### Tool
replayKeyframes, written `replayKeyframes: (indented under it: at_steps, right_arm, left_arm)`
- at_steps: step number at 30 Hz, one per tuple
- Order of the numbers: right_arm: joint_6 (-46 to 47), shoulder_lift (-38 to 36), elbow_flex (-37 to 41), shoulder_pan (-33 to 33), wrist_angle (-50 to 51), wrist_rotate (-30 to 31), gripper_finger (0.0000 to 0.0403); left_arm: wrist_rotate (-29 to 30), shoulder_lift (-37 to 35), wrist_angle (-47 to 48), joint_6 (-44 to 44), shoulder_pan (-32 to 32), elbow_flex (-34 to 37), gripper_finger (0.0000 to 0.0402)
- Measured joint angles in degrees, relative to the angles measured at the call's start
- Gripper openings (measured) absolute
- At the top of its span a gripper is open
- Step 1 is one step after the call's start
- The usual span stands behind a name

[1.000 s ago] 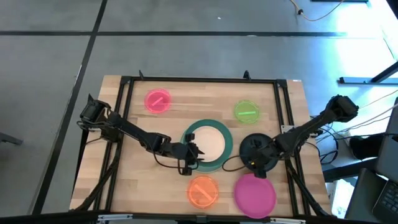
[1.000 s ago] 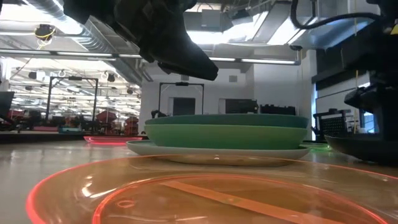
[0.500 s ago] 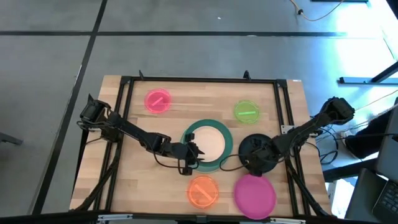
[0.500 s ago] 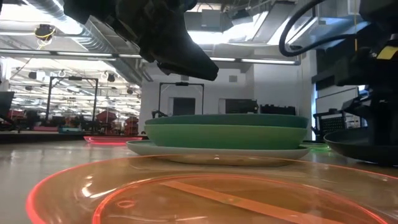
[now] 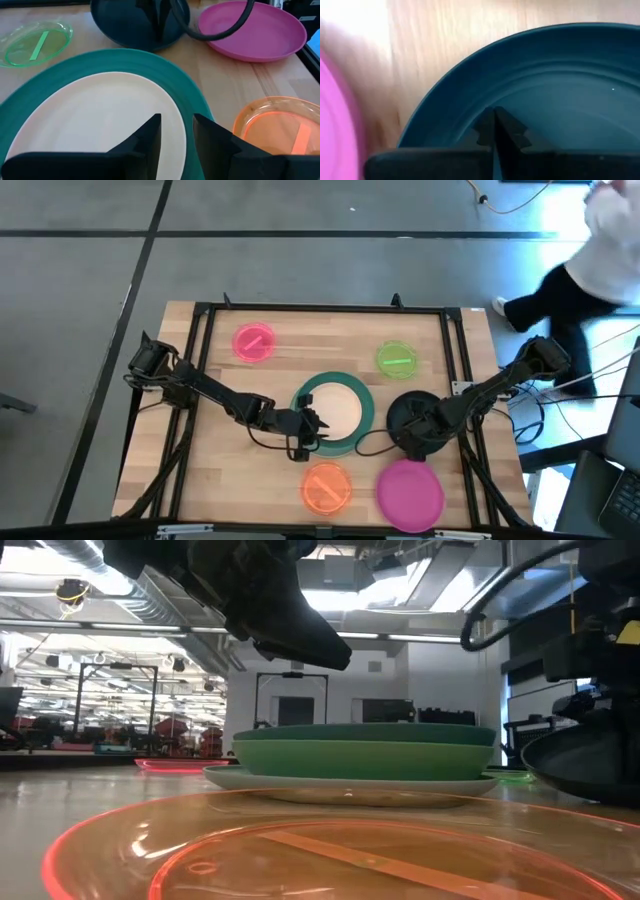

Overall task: Stack plastic plates
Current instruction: Stack the black plate on top of the white plate

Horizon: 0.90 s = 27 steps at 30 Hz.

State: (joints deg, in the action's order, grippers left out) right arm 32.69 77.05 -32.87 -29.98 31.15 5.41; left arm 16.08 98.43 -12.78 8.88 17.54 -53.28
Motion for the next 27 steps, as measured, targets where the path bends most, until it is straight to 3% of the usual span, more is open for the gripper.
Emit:
replayKeyframes:
  at_steps: [9, 18, 23, 27]
  right_arm:
    - [-0.3, -0.4, -3.8, 0.0, 9.9, 2.0, 0.0002]
    - [-2.5, -7.1, -3.9, 0.0, 11.1, 4.1, 0.0000]
    - [4.9, -9.4, -3.9, 0.0, 9.5, 1.9, 0.0004]
    - [6.6, -9.0, -3.9, 0.0, 6.4, -0.3, 0.0029]
  left_arm:
    - [-0.1, -1.1, 0.7, -0.1, 1.4, 0.0, 0.0105]
    - [0.3, -2.4, 0.7, -1.5, 1.8, 0.0, 0.0105]
    - [0.3, -2.4, 0.7, 0.0, 1.8, 0.0, 0.0105]
    - [0.3, -2.4, 0.7, 0.1, 2.0, 0.0, 0.0105]
